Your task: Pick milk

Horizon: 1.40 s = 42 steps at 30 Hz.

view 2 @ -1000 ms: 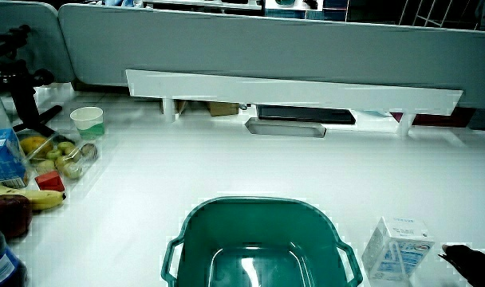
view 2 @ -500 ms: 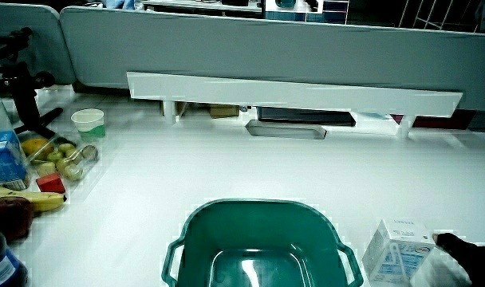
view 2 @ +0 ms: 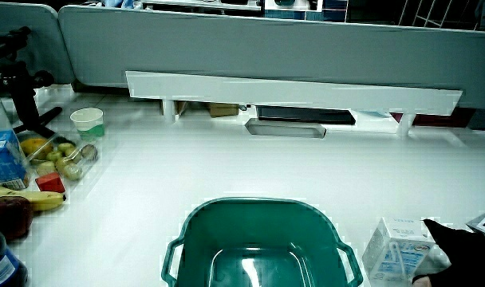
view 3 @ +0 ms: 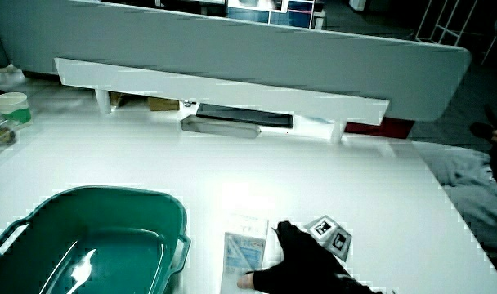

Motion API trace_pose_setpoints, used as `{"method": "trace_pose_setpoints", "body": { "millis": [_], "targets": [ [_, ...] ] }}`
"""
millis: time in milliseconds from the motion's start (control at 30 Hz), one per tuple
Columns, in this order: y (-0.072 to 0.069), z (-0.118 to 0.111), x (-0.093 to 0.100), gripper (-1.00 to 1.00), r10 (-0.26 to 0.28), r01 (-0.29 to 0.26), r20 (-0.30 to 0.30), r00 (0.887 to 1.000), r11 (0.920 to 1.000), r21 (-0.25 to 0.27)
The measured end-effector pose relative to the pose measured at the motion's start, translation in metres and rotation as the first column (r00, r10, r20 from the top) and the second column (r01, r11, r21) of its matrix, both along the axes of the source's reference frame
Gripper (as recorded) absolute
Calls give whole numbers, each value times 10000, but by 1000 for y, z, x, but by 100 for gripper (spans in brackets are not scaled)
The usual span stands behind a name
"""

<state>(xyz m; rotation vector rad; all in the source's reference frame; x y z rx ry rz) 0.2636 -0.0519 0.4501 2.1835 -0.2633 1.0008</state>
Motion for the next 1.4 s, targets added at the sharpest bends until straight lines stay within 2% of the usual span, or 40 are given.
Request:
{"method": "trace_pose_setpoints", "body": {
  "millis": [33, 100, 133, 167, 233, 300, 367, 433, 533, 600, 633, 733, 767, 800, 833, 867, 900, 967, 1033, 1200, 1300, 1333, 1367, 1400],
  "targets": [
    [0, 0, 1, 0, 154, -153, 333, 9993, 9999, -37],
    [-2, 3, 3, 0, 309, -303, 552, 9980, 9995, -119],
    [-2, 4, 4, 3, 411, -401, 852, 9955, 9991, -138],
    [-3, 5, 5, 5, 591, -579, 952, 9937, 9982, -149],
    [-4, 5, 5, 11, 558, -555, 1067, 9927, 9984, -55],
    [-5, 4, 4, 16, 677, -659, 1232, 9901, 9977, -188],
    [-6, 5, 4, 22, 509, -527, 1259, 9907, 9986, 106],
    [-6, 4, 3, 27, 650, -649, 1459, 9872, 9979, -55],
    [-7, 8, 4, 35, 828, -809, 2050, 9752, 9966, -180],
    [-8, 8, 3, 41, 838, -810, 2244, 9709, 9965, -216],
    [-8, 9, 4, 43, 797, -780, 2187, 9725, 9968, -165],
    [-9, 12, 6, 51, 972, -939, 2482, 9638, 9953, -252],
    [-9, 12, 5, 54, 1083, -1032, 2773, 9547, 9941, -331],
    [-8, 13, 6, 57, 1171, -1085, 2882, 9504, 9930, -459],
    [-8, 15, 6, 59, 1208, -1074, 2949, 9479, 9923, -612],
    [-9, 16, 6, 62, 1157, -1037, 2880, 9506, 9930, -566],
    [-9, 17, 6, 65, 1174, -1038, 3054, 9450, 9928, -606],
    [-9, 18, 6, 70, 1230, -1065, 3107, 9425, 9919, -696],
    [-9, 21, 8, 76, 1310, -1084, 3306, 9346, 9904, -860],
    [-9, 20, 7, 89, 1369, -1111, 3239, 9361, 9891, -969],
    [-9, 19, 7, 97, 1294, -1074, 3229, 9375, 9906, -852],
    [-9, 16, 6, 100, 1236, -1043, 3213, 9389, 9916, -768],
    [-10, 15, 6, 100, 1153, -994, 2984, 9475, 9927, -680],
    [-10, 12, 4, 100, 1151, -994, 2992, 9472, 9928, -672]
  ]
}}
